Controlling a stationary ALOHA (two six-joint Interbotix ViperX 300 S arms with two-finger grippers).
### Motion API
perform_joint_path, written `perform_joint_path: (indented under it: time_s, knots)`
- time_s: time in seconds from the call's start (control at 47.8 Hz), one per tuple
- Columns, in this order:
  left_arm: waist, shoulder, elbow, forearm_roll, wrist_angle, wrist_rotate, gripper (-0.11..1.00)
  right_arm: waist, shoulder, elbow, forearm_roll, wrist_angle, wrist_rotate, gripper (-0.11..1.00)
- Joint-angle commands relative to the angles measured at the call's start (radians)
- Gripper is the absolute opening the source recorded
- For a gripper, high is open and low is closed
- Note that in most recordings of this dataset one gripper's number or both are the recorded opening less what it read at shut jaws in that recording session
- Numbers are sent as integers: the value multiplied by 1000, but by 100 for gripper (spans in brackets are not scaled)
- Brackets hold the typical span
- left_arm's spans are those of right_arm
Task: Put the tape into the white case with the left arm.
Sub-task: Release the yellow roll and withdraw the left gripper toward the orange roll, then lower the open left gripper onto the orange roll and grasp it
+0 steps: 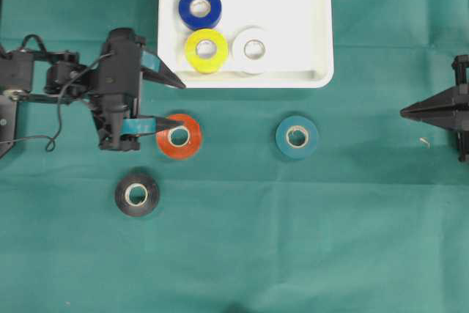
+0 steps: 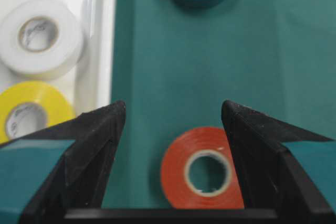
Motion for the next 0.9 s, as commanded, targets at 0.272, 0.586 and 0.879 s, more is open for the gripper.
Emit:
perform_joint_path:
  time_s: [0.272,0.586,0.879]
  knots:
    - [-58,-121,98,-3,-89,2,72,-2,8,-11,-3,-5,0,-9]
    - [-74,-158,140,-2,-92,2,72,-2,8,-11,-2,-6,0,-9]
    - [-78,-158,141,-3,-92,2,72,-2,8,-11,-2,-6,0,-9]
